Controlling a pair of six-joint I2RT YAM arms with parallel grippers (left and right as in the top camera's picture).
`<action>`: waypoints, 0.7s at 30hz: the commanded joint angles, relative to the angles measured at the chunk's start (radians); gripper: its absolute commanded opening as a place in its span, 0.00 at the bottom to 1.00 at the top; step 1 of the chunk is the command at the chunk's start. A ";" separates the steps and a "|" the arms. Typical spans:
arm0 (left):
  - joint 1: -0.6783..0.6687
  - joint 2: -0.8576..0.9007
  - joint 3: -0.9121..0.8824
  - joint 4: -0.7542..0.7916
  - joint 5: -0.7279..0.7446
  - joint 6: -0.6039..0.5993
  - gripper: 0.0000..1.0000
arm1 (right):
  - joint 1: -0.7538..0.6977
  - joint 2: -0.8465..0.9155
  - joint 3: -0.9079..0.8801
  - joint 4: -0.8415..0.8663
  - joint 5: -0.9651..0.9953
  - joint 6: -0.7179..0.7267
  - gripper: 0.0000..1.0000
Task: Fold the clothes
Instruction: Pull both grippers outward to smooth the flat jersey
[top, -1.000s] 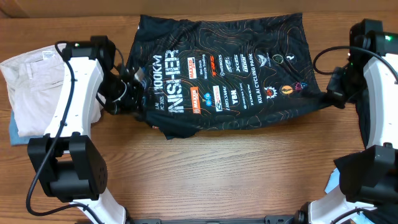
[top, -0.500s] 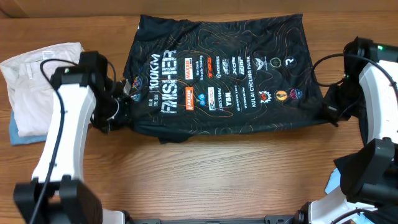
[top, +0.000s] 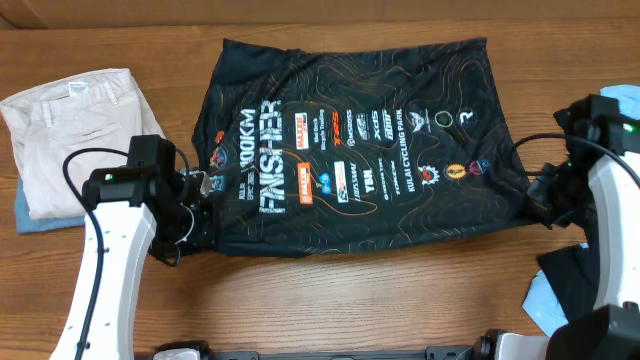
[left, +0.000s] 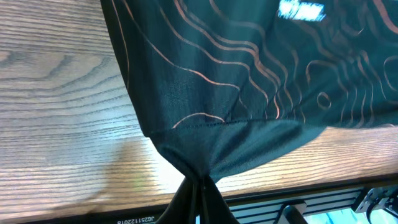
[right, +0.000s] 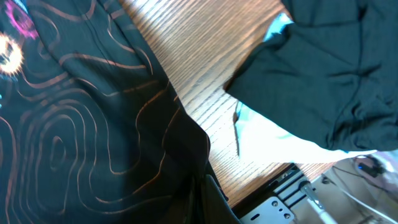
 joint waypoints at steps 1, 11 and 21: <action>0.007 -0.044 -0.009 -0.008 0.010 -0.030 0.04 | -0.018 -0.056 -0.010 -0.003 0.019 0.017 0.04; 0.006 -0.039 -0.013 0.161 0.010 -0.107 0.04 | -0.016 -0.021 -0.011 0.085 -0.098 -0.079 0.04; 0.003 0.103 -0.015 0.390 0.010 -0.112 0.04 | -0.016 0.125 -0.011 0.238 -0.117 -0.101 0.05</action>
